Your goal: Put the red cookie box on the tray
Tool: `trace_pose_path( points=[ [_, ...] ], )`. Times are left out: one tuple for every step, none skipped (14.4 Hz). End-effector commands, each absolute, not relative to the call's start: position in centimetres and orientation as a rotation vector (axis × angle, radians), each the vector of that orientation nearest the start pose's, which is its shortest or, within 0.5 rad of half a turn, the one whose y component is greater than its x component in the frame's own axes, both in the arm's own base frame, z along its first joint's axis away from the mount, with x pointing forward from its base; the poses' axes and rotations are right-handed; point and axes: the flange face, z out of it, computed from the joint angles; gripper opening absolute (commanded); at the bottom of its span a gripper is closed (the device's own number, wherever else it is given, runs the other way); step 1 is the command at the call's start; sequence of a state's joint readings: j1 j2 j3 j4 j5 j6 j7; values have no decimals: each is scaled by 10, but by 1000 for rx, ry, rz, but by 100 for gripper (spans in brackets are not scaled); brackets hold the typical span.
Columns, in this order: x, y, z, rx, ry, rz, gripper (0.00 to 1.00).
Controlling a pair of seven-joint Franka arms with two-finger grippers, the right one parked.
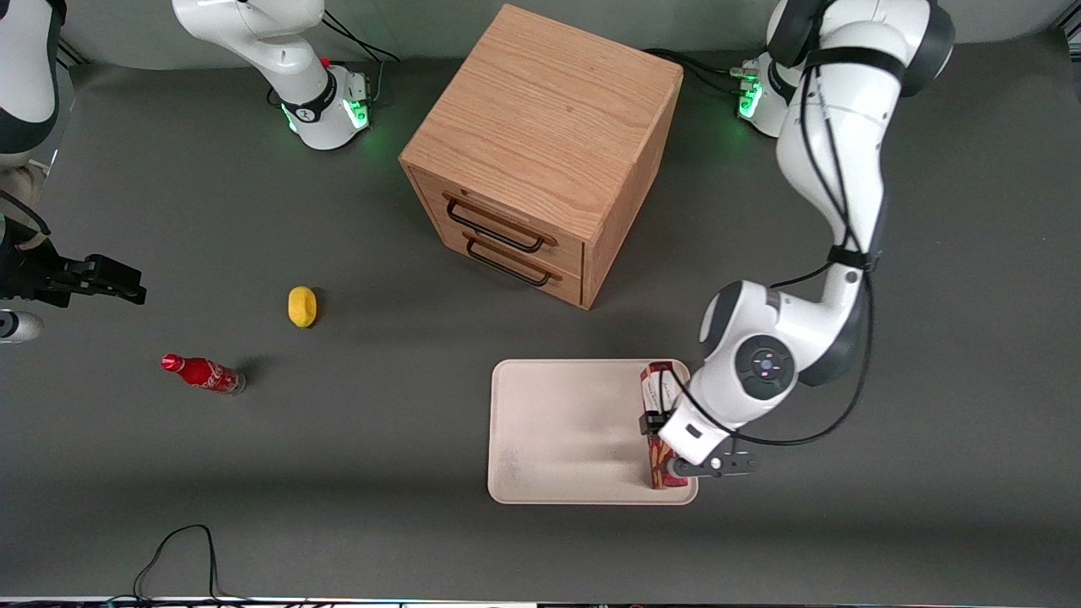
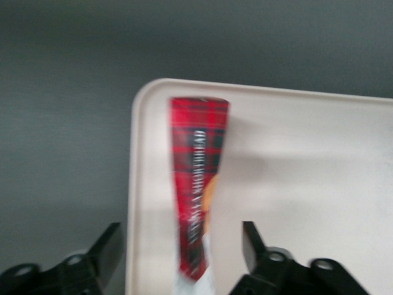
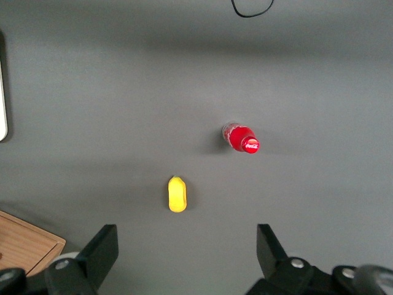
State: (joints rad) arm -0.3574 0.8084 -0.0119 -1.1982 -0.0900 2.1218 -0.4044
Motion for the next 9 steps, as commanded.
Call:
trace_pose_path(
  points=[
    [694,-227,387,-3239,-145,-71,100],
    [686,-202,406,-3233,-177,-53,100],
    [674,-181,426,-3228,-200,-37,100],
    [662,-158,444,-3218,-227,-4,100],
    [649,-136,461,-3208,-236,37,100],
    [635,-113,475,-3201,-218,85,100],
    [622,-89,490,-3200,-204,108,100],
    [609,-68,505,-3199,-215,114,100],
    [598,-50,513,-3197,-246,124,100]
  ],
)
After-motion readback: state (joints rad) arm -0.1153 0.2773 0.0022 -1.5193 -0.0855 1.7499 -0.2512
